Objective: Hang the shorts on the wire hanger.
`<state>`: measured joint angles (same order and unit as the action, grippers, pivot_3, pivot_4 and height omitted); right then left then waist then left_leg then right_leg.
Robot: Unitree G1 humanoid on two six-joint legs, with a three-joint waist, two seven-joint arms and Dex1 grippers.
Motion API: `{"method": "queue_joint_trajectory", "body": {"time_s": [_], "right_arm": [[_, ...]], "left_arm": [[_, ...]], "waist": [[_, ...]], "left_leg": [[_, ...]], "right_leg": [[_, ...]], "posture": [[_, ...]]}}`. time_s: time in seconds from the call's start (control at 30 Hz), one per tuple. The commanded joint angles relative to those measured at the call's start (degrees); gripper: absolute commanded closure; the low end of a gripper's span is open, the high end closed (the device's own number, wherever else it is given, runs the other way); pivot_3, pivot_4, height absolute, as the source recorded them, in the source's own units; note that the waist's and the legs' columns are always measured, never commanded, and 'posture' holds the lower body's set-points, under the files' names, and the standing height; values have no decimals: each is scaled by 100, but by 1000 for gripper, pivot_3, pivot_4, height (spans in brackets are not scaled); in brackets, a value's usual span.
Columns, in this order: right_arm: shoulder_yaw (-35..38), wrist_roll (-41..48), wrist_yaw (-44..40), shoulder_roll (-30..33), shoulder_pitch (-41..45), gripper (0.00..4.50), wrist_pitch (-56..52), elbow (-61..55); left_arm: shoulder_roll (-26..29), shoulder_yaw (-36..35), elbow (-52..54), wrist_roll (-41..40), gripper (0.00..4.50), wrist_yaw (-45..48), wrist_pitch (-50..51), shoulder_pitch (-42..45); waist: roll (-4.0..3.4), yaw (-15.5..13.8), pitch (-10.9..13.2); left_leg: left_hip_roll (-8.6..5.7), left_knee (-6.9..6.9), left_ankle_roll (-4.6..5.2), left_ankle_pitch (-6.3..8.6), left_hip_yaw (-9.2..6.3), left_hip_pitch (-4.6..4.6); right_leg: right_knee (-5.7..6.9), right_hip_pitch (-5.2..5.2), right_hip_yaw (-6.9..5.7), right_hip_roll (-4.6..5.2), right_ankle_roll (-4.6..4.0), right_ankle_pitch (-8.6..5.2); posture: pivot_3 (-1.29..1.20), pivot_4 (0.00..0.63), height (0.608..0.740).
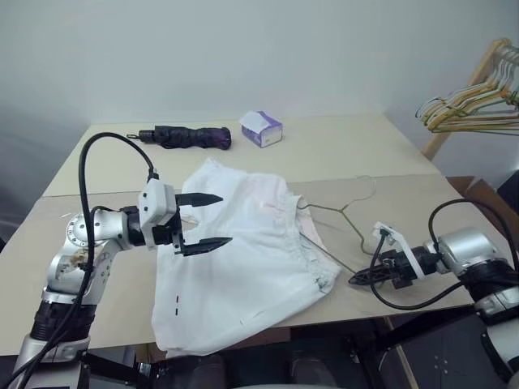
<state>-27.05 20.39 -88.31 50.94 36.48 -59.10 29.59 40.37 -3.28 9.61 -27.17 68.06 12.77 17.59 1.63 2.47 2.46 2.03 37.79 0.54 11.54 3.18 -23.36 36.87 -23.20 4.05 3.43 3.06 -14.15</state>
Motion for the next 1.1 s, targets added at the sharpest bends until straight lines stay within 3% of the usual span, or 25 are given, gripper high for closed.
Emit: {"method": "queue_joint_trajectory", "body": {"time_s": [0.03,0.3,0.53,0.67,0.8,1.1], "right_arm": [[-112,-279,-283,-95,302,4500,327,345],[243,-652,254,-973,1083,4500,556,1883],[665,-811,378,-1072,1242,4500,806,2206],[1184,-678,617,-784,1156,4500,924,1458],[1335,-810,783,-264,749,4500,1249,-41],[1720,-1236,2242,-41,104,4500,1996,-2914]], "left_arm": [[89,-159,185,-43,43,-61,-79,18],[99,-140,197,-24,43,-82,-98,22],[110,-121,176,0,43,-70,-129,35],[118,-109,140,23,43,-44,-166,32],[97,-48,-22,70,43,15,-226,155],[-23,130,-839,313,43,221,-695,851]], "waist": [[0,-15,0],[0,-19,-1],[0,-84,-1],[-2,-117,0],[-4,-134,1],[-5,-26,1]], "left_leg": [[0,0,0,0,1,0],[-1,0,0,0,-1,5],[-3,0,0,0,-1,0],[-2,0,0,0,0,-2],[0,0,-1,0,1,-10],[3,-1,-2,0,8,-23]], "right_leg": [[0,-1,0,0,0,0],[7,3,0,-2,-6,4],[5,3,-2,0,-29,18],[7,-1,-1,0,-27,17],[7,-12,-2,-1,-23,12],[8,-28,-3,-1,-5,-1]], "posture": [[53,0,740],[57,0,740],[52,0,740],[52,0,740],[10,0,740],[-61,0,740]]}}
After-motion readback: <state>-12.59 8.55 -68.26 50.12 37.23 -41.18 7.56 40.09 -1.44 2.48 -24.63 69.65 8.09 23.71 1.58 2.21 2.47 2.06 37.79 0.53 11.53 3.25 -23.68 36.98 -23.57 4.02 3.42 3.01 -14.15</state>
